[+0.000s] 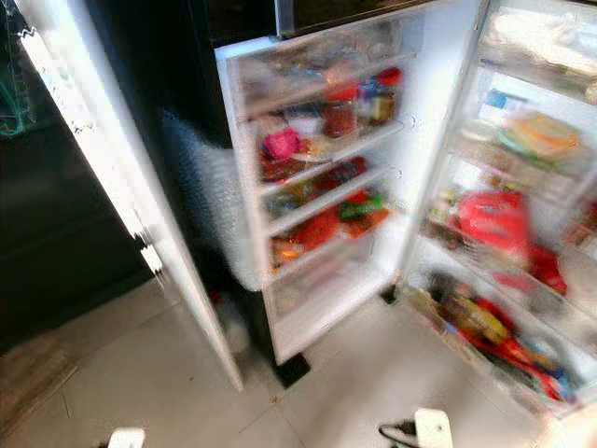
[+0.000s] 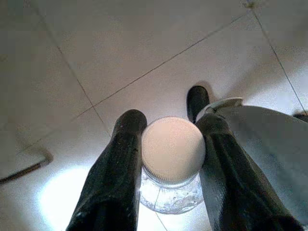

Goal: Restocking fridge

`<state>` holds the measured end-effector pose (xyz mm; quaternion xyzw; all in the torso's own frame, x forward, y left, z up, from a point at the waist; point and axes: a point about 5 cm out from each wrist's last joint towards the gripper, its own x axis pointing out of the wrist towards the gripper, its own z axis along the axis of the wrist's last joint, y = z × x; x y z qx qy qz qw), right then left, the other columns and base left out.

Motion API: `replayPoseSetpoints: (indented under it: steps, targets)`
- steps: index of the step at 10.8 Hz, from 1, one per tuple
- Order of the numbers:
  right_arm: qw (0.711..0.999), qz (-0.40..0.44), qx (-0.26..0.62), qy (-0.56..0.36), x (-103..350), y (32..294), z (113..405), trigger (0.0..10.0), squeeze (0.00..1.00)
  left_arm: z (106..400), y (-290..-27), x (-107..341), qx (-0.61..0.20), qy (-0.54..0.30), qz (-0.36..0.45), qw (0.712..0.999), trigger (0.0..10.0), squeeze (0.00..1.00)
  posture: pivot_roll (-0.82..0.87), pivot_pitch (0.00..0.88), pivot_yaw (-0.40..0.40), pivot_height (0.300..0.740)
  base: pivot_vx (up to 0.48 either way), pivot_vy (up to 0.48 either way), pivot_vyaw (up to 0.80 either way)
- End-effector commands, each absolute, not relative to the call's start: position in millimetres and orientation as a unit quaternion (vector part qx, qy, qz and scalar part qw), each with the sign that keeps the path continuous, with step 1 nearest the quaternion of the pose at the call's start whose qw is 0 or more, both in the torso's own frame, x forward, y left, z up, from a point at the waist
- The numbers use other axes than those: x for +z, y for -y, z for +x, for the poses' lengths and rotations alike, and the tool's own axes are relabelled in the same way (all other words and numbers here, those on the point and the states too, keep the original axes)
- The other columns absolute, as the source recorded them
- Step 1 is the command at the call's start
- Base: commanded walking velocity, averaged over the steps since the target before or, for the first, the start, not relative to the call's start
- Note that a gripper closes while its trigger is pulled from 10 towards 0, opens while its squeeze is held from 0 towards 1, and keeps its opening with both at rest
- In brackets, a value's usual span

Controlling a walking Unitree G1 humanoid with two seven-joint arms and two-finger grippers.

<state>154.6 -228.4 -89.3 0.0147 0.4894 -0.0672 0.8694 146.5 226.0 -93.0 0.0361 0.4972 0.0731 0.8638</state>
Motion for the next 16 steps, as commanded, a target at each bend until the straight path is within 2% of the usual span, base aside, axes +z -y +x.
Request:
replayPoseSetpoints:
  steps: [1,6,10,16]
  targets:
    - [0.868,0.024,-0.071,-0.491,-91,224,153,10.0,0.00,137,-227,-96,0.069,-0.511,0.041,0.856,10.0,0.00,-0.10,0.000,0.024,0.740,0.000,-0.292,0.00]
    - [0.859,0.022,-0.074,-0.506,-95,230,140,10.0,0.00,136,-226,-97,0.065,-0.510,0.043,0.856,10.0,0.00,-0.11,0.000,0.021,0.740,0.000,-0.306,0.00]
    - [0.870,0.015,-0.065,-0.489,-91,227,149,10.0,0.00,137,-226,-96,0.070,-0.509,0.039,0.857,10.0,0.00,-0.10,0.000,0.016,0.740,0.000,-0.311,0.80]
    - [0.867,0.029,-0.072,-0.493,-94,221,148,10.0,0.00,138,-228,-96,0.074,-0.505,0.037,0.859,10.0,0.00,-0.10,0.000,0.029,0.740,0.000,-0.302,0.00]
